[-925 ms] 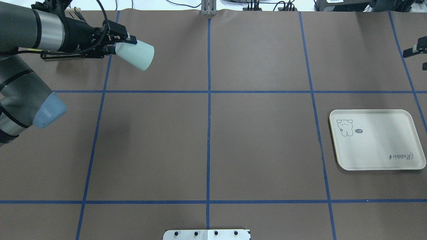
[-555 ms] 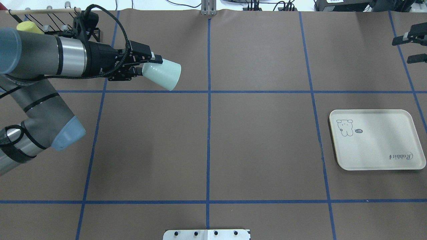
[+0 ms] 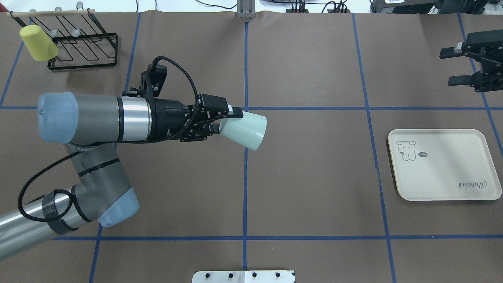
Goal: Left arm grabs green cup and hands to right arm on tray
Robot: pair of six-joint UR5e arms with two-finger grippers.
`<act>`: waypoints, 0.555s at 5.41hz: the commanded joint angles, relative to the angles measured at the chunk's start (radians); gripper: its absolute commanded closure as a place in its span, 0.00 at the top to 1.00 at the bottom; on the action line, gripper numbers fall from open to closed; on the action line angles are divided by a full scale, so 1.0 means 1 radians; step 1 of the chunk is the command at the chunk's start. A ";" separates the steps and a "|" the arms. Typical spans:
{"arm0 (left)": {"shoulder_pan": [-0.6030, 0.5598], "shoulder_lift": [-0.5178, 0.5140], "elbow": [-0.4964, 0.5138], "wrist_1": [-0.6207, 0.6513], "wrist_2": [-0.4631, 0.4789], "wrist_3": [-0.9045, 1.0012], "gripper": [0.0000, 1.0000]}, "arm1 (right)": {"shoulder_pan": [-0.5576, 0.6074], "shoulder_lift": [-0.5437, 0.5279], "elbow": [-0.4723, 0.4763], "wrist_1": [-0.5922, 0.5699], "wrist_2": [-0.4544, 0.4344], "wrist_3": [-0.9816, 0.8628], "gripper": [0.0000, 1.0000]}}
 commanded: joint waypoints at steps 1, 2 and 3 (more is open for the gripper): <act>0.095 -0.027 0.007 -0.178 0.058 -0.149 0.00 | -0.047 0.106 0.013 0.153 -0.004 0.323 0.99; 0.097 -0.028 0.009 -0.255 0.128 -0.237 0.00 | -0.082 0.118 0.027 0.231 -0.036 0.391 0.99; 0.094 -0.024 0.012 -0.274 0.165 -0.275 0.00 | -0.153 0.118 0.055 0.288 -0.138 0.421 0.99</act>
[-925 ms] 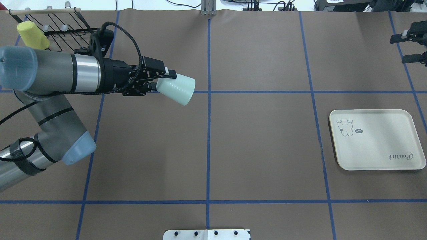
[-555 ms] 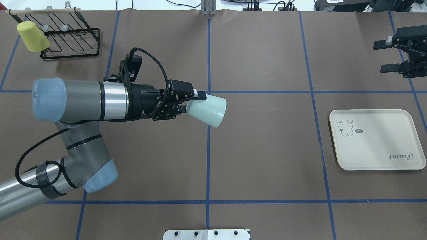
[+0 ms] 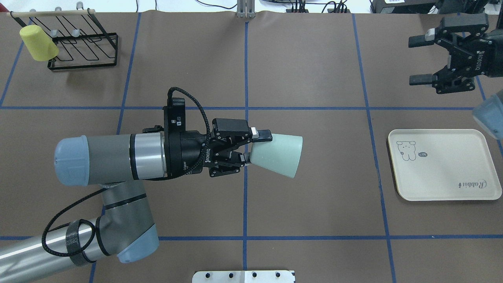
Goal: Left arm grabs green cup and hands to right arm on tray
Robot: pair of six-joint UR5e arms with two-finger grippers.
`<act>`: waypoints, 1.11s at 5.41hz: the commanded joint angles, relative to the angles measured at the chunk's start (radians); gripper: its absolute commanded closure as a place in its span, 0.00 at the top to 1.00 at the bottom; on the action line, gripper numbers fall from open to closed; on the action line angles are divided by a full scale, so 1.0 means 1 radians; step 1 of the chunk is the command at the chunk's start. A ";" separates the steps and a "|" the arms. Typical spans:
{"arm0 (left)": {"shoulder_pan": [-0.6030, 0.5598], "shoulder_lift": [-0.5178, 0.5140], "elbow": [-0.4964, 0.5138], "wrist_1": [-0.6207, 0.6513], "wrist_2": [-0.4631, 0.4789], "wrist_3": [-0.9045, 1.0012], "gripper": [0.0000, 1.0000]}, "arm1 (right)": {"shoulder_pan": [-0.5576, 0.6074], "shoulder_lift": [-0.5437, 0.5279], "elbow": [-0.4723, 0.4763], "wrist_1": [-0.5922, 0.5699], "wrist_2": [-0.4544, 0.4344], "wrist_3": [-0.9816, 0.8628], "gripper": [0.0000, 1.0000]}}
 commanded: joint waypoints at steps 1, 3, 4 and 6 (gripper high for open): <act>-0.006 0.002 0.002 -0.029 0.078 -0.075 0.00 | -0.108 0.005 0.059 0.057 -0.090 0.048 1.00; -0.029 0.002 0.002 -0.030 0.083 -0.149 0.00 | -0.206 0.050 0.105 0.037 -0.110 0.061 1.00; -0.105 0.042 0.002 -0.027 0.006 -0.170 0.00 | -0.260 0.058 0.136 0.013 -0.164 0.067 1.00; -0.164 0.076 -0.002 -0.032 -0.090 -0.172 0.00 | -0.315 0.156 0.141 -0.091 -0.195 0.059 0.99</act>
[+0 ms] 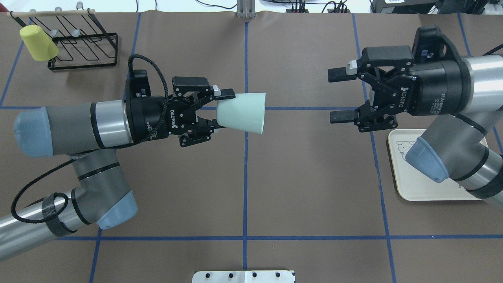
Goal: Left arm grabs green cup and hands to right arm on tray
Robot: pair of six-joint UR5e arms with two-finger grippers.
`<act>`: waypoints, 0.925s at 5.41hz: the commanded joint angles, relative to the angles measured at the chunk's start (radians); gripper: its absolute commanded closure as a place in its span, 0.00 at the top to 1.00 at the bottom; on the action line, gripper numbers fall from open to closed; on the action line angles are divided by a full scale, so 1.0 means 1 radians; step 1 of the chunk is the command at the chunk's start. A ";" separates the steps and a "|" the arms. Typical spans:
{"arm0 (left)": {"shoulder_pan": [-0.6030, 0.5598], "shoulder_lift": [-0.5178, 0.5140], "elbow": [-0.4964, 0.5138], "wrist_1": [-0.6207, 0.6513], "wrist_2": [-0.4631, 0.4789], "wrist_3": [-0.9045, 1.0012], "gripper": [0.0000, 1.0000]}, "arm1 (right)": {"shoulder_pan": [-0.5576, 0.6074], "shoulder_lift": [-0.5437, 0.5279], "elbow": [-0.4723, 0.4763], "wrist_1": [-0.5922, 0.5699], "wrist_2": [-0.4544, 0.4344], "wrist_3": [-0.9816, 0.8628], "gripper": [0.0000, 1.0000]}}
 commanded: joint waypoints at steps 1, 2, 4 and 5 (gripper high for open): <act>-0.013 0.012 -0.016 -0.004 -0.025 -0.001 0.00 | -0.059 0.034 -0.009 -0.032 -0.056 -0.039 0.99; -0.003 0.004 -0.039 -0.005 -0.025 -0.020 0.00 | -0.076 0.041 -0.011 -0.072 -0.085 -0.066 0.99; 0.002 -0.016 -0.045 0.007 -0.022 -0.073 0.00 | -0.094 0.056 -0.008 -0.097 -0.119 -0.068 0.98; 0.004 -0.016 -0.047 0.007 -0.022 -0.075 0.00 | -0.102 0.057 -0.006 -0.097 -0.121 -0.067 0.98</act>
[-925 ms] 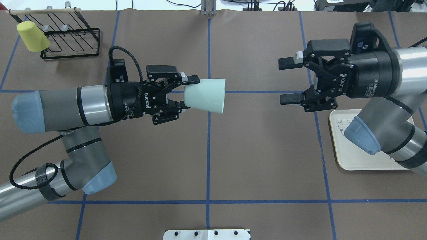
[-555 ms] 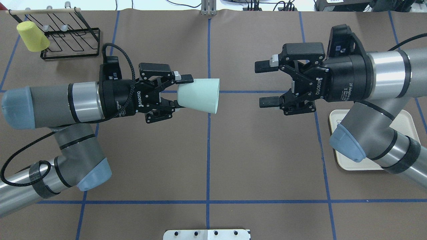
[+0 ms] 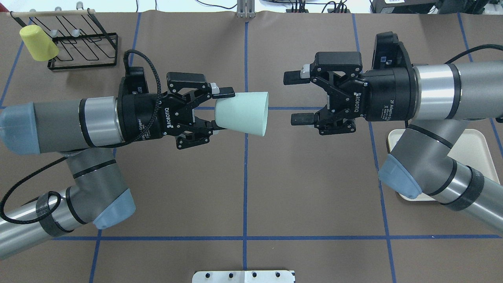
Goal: Left arm grabs green cup and hands to right arm on tray
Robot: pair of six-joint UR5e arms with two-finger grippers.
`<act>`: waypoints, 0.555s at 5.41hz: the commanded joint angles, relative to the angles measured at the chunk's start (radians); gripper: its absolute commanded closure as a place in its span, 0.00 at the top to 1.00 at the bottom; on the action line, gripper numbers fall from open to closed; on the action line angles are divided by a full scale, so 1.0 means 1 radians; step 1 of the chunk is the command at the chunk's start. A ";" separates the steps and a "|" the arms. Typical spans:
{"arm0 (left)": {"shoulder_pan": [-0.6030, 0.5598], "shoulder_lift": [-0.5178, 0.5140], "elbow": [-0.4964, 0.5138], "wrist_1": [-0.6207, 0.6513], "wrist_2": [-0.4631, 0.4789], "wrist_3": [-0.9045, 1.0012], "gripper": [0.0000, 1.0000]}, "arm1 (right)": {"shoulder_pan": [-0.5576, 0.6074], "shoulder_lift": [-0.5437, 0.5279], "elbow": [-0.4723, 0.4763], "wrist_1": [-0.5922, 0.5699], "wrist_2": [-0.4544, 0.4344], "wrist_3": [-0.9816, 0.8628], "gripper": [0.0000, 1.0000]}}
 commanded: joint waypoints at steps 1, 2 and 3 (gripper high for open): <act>0.001 -0.003 0.003 0.005 0.000 -0.004 0.00 | -0.011 0.039 0.002 -0.055 -0.003 0.001 0.97; 0.003 -0.003 0.003 0.005 0.000 -0.003 0.00 | -0.020 0.062 0.005 -0.091 -0.021 -0.001 0.97; 0.003 -0.004 0.002 0.003 0.000 -0.004 0.00 | -0.052 0.063 0.003 -0.094 -0.068 -0.025 0.97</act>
